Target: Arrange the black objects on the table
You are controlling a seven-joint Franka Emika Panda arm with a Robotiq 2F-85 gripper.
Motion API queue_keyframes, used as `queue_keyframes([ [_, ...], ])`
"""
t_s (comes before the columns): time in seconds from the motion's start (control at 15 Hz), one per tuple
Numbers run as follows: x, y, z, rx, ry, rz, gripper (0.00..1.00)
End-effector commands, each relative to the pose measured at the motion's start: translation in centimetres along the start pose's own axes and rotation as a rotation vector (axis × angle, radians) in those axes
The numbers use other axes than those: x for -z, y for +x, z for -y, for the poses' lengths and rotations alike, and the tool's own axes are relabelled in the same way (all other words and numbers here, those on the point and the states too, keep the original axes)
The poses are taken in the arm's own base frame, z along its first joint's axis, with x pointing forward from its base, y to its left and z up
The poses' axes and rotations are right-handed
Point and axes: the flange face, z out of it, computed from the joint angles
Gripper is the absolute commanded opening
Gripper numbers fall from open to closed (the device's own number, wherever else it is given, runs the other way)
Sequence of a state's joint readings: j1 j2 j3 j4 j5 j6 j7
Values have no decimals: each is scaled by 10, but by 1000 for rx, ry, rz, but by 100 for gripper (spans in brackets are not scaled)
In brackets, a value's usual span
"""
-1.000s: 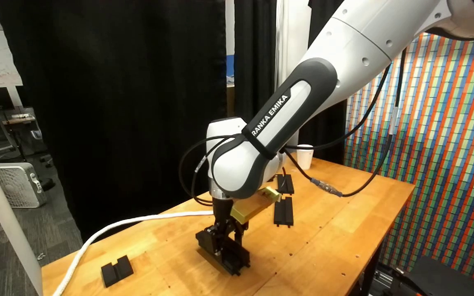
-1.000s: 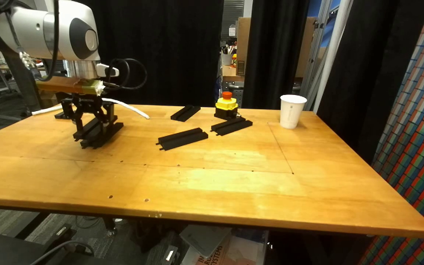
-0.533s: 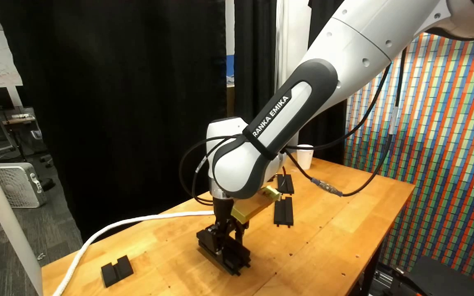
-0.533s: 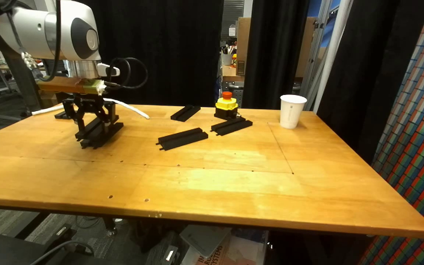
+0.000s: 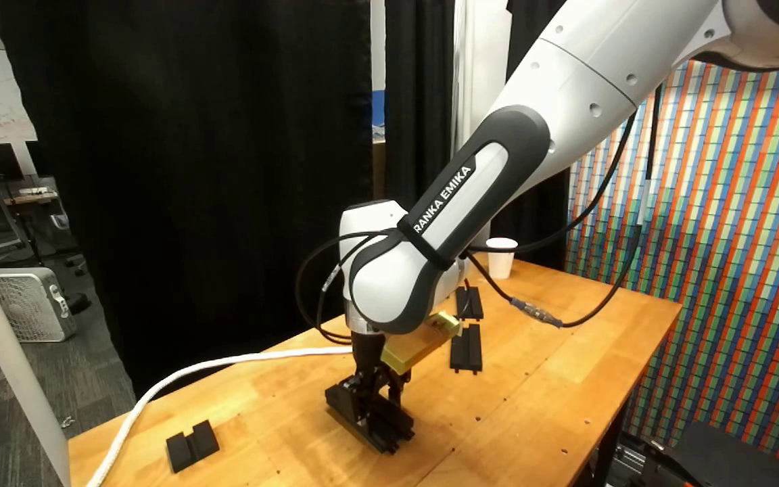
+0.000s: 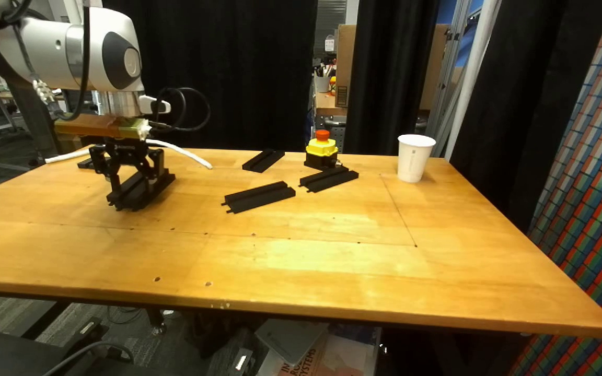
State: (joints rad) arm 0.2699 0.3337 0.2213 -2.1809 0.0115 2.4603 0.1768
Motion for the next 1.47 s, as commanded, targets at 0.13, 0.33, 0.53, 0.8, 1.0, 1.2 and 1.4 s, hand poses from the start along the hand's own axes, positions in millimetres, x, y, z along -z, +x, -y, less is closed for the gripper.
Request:
queue_keyframes([
  [0.13,1,8,0,-14,-8,-11,47],
  [0.33,2,10,0,-15,-11,-16,47],
  [0.53,2,12,0,-19,-8,-17,47],
  [0.8,0,15,0,-38,-11,-23,47],
  [1.0,-1,17,-3,-76,-21,-32,64],
  [1.2,0,17,-5,-104,-23,-28,98],
  [1.4,5,15,-5,-124,-16,-19,100],
])
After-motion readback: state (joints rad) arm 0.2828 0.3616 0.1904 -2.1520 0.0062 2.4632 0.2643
